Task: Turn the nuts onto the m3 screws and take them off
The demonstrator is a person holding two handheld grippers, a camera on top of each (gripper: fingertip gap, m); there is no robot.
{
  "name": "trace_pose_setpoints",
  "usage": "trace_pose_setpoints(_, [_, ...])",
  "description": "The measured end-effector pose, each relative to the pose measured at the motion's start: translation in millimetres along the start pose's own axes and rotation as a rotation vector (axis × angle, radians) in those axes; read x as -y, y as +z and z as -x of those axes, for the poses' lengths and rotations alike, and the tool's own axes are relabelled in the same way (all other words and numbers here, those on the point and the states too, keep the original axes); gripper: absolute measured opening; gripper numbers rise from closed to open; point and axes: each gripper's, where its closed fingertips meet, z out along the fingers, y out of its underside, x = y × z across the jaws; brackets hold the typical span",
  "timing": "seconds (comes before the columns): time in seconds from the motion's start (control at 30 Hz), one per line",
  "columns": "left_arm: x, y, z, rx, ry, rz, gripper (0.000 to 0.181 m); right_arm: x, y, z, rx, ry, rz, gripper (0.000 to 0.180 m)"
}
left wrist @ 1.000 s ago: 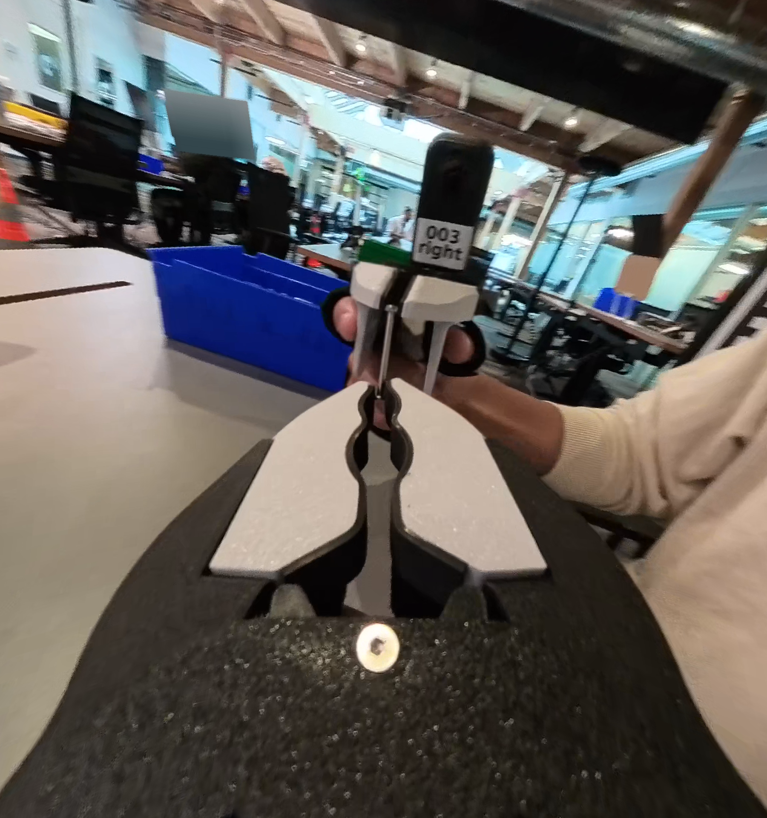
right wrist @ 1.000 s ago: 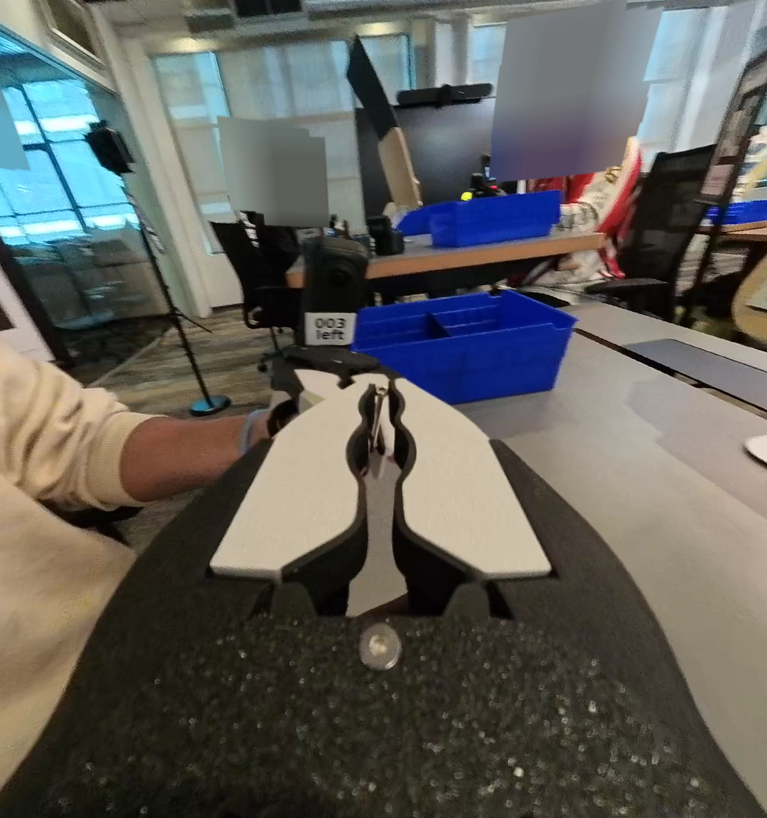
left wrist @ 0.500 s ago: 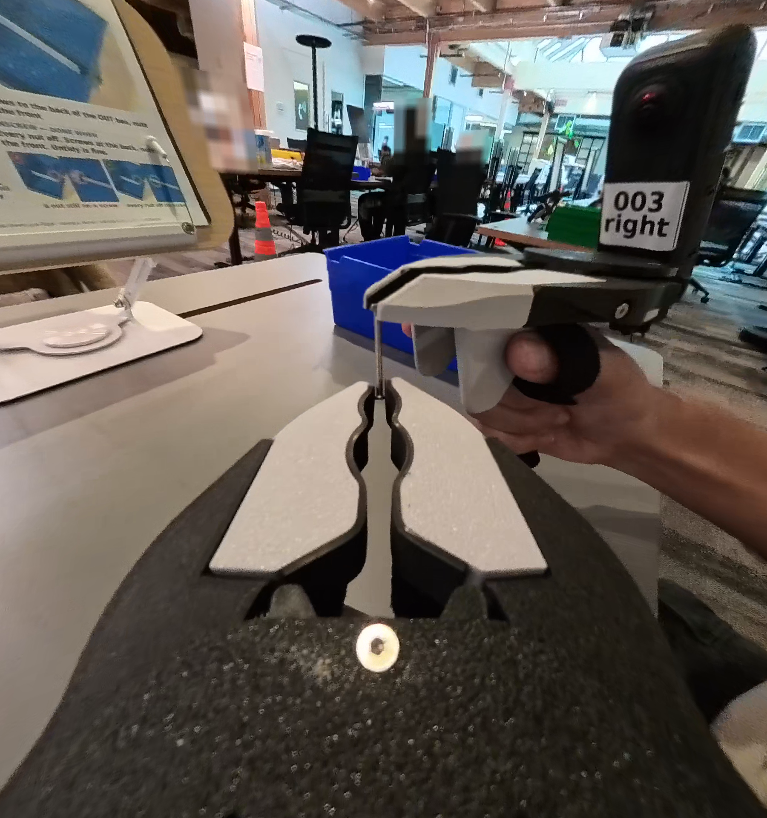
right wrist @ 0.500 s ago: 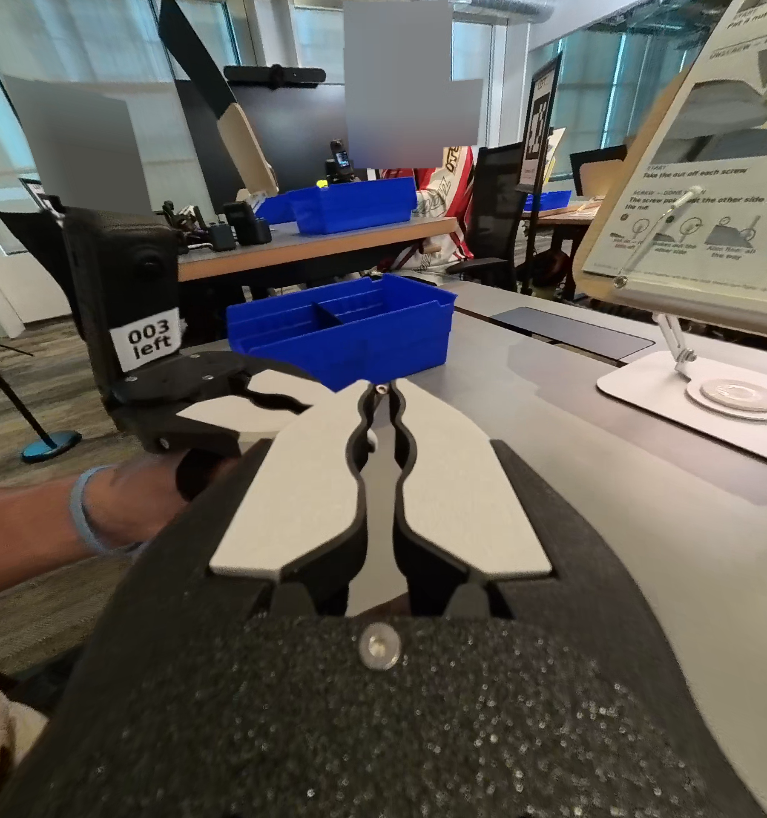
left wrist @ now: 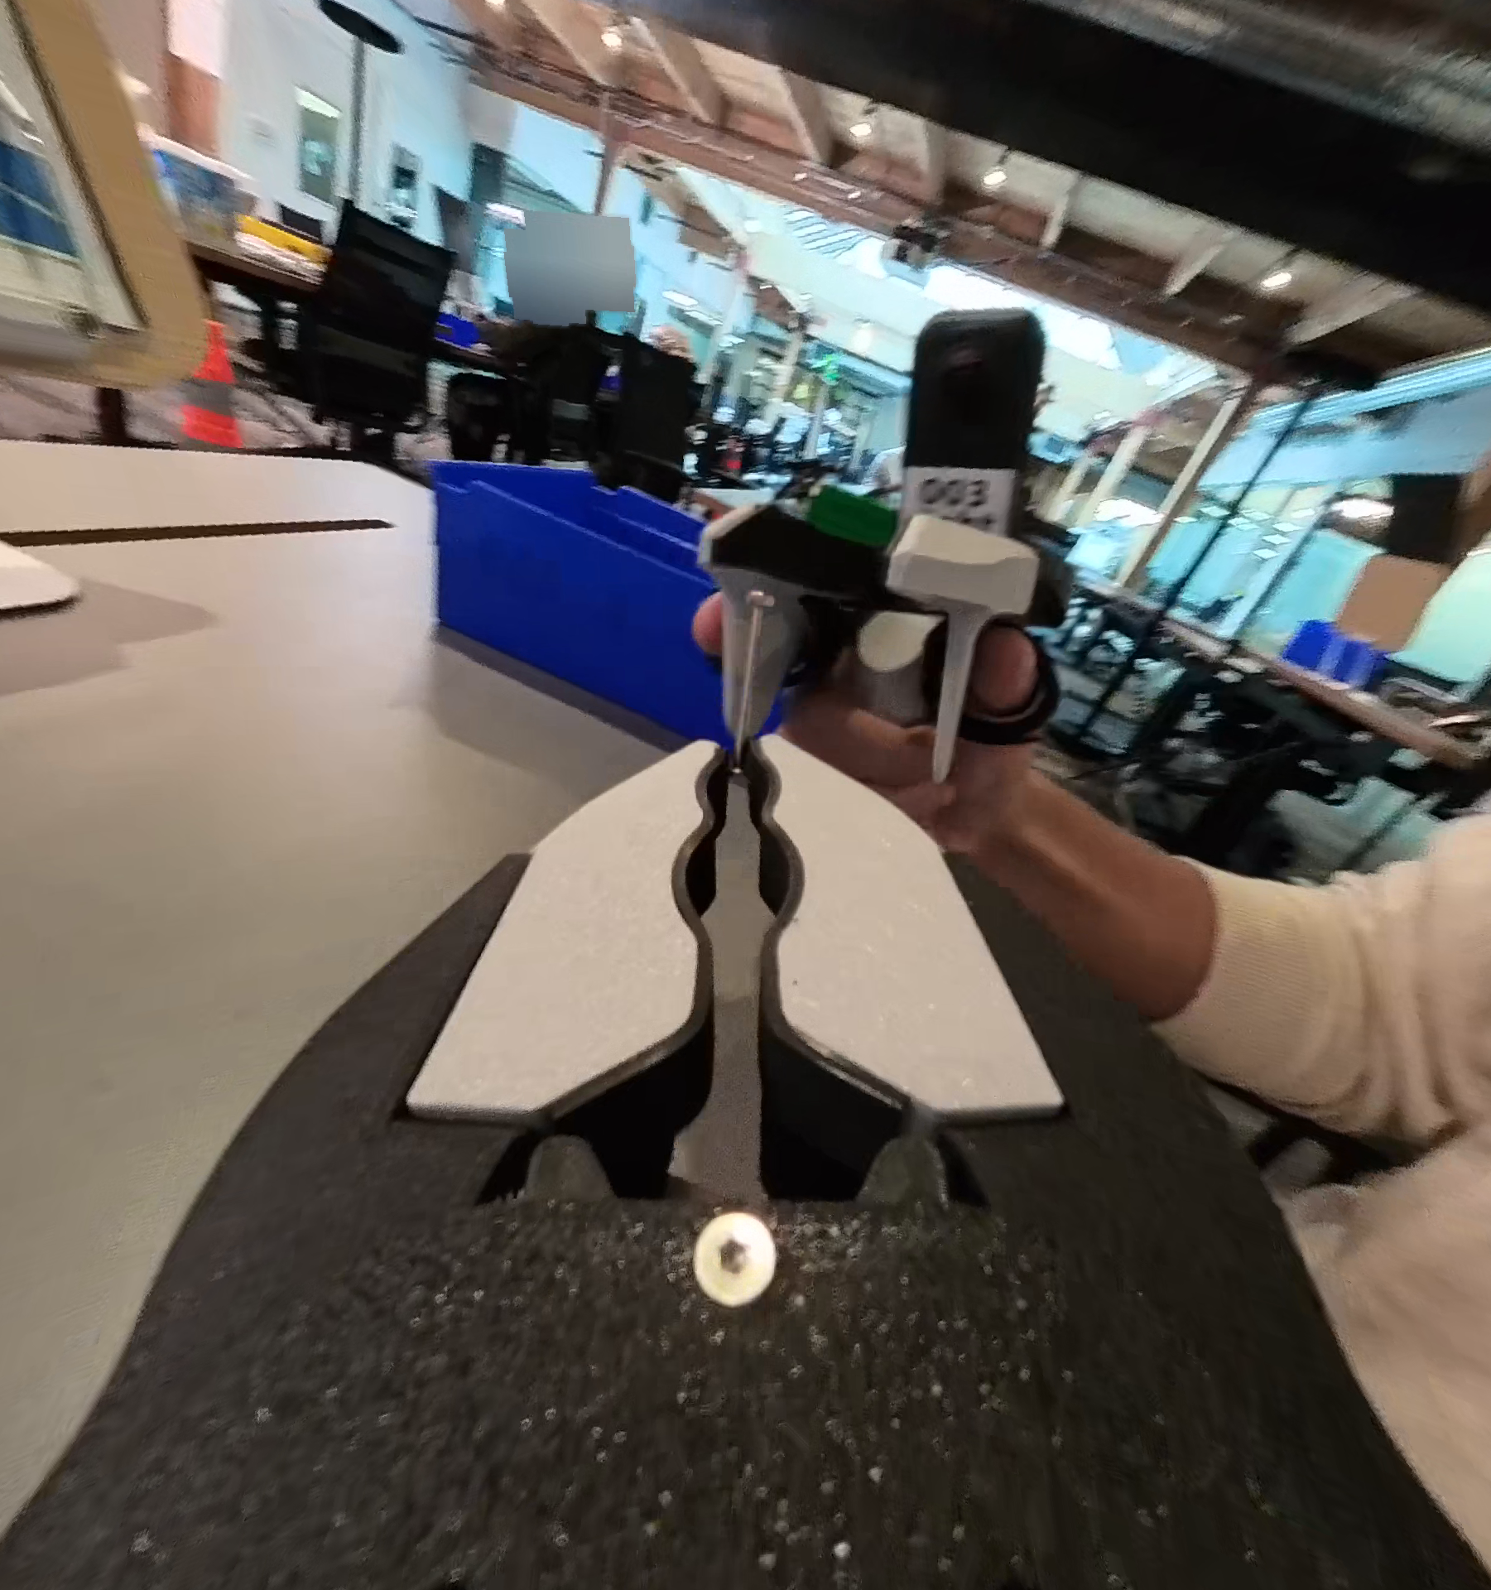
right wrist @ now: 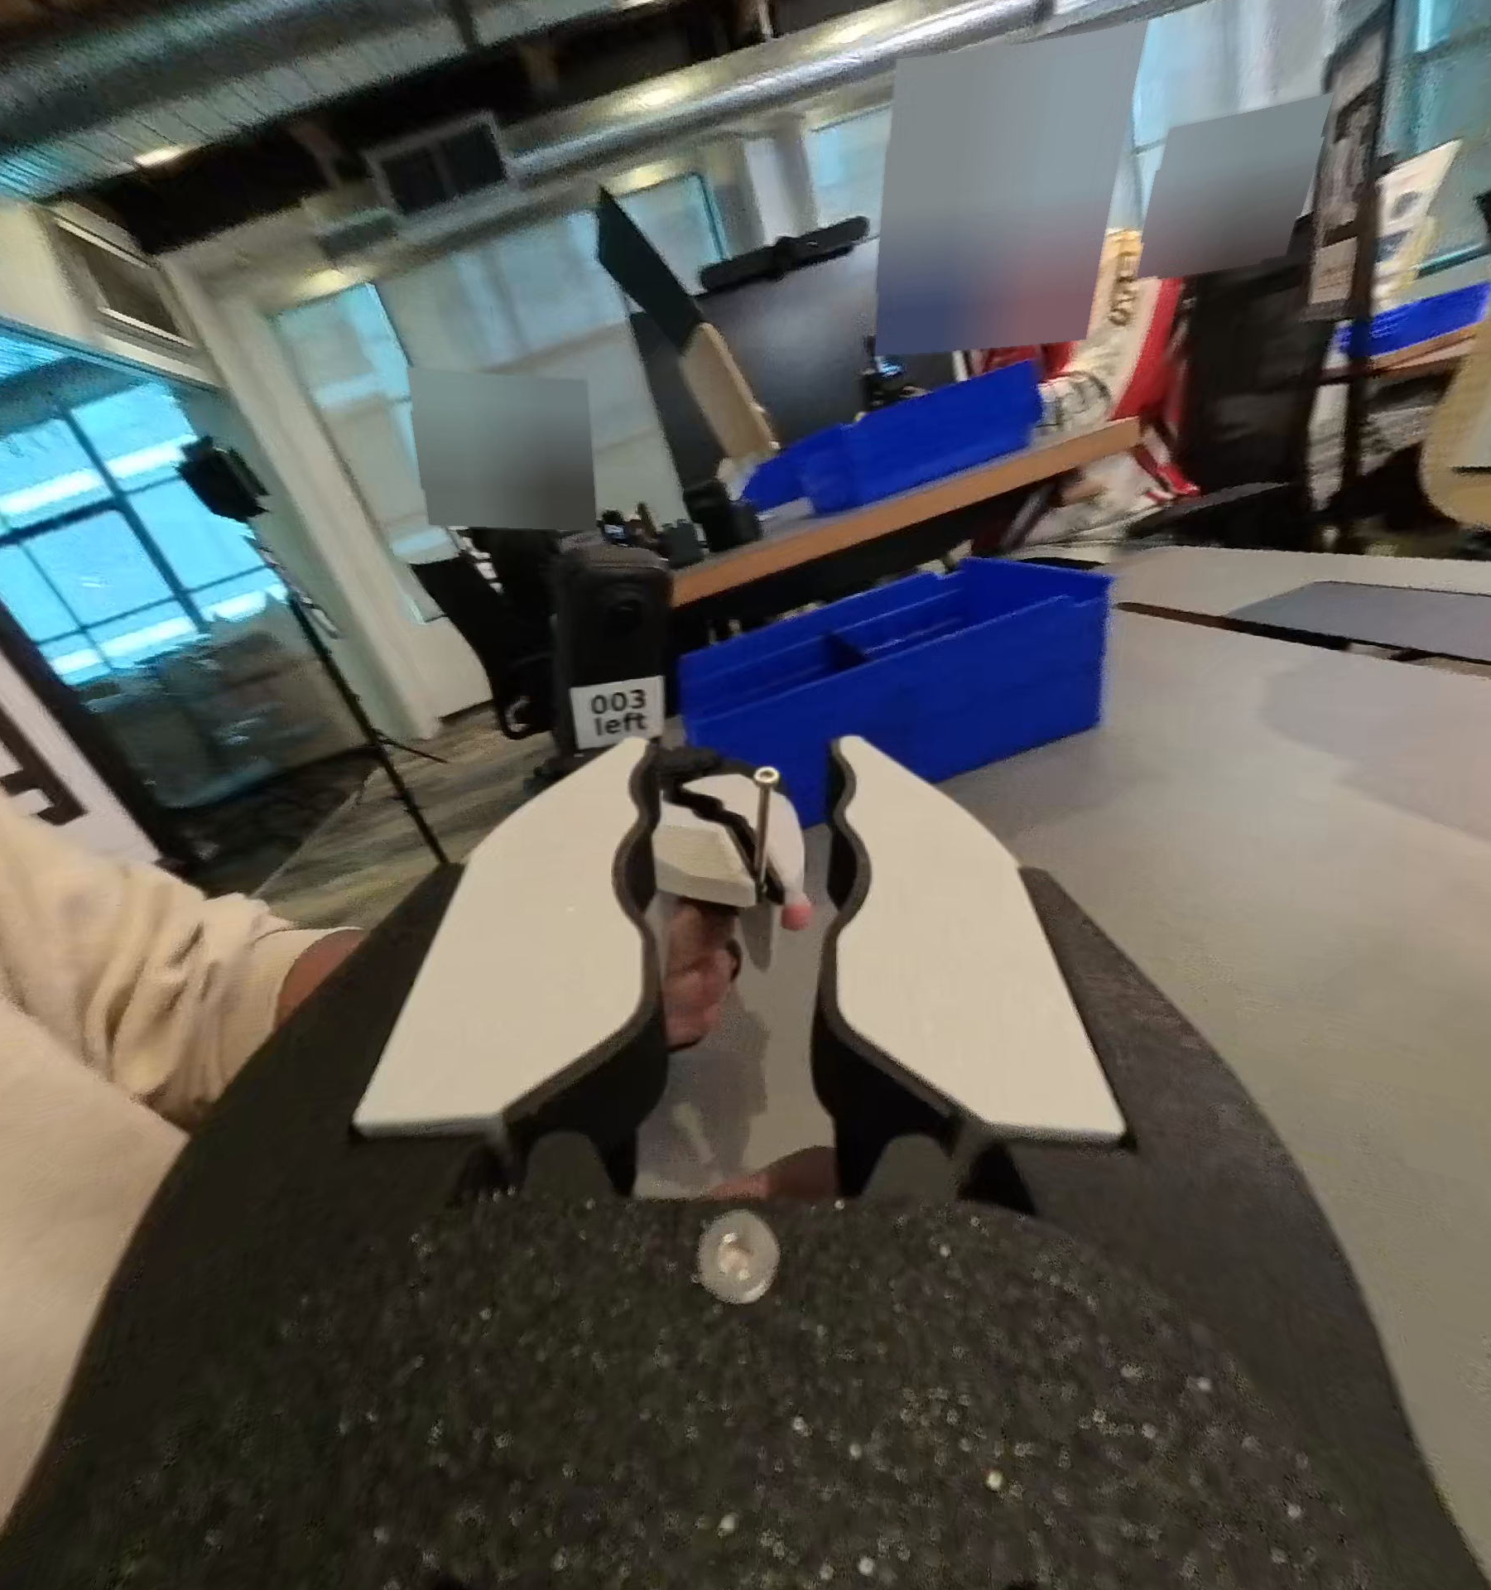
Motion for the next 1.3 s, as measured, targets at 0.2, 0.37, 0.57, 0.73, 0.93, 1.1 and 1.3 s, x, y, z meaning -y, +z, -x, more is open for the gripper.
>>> trace_pose_setpoints(0.2, [1.6,-4.8,-5.5,-0.072,-0.037,-0.003,0.004,-9.7,9.6,10.5,0.08,-0.004,0.035,0.04])
trace_pose_setpoints(0.37, [4.9,-8.7,-1.3,-0.056,-0.037,-0.009,0.004,-6.2,7.7,11.9,0.074,-0.017,0.02,0.037])
trace_pose_setpoints(0.57, [6.3,-11.4,-1.3,-0.064,-0.037,-0.009,0.004,-6.6,4.7,8.4,0.053,-0.021,0.028,0.038])
trace_pose_setpoints(0.73, [3.9,-7.8,-4.4,-0.067,-0.033,0.0,0.003,-8.9,13.6,15.9,0.079,-0.025,0.034,0.038])
trace_pose_setpoints(0.93, [9.5,-14.0,1.1,-0.056,-0.048,-0.023,0.004,-8.2,5.5,10.2,0.054,-0.02,0.027,0.036])
trace_pose_setpoints(1.1, [3.3,-7.6,-6.6,-0.074,-0.023,0.008,0.004,-4.3,13.0,14.9,0.072,-0.025,0.026,0.038])
trace_pose_setpoints(1.3, [7.5,-14.3,3.6,-0.042,-0.041,-0.015,0.003,-6.1,6.1,12.8,0.057,-0.023,0.02,0.037])
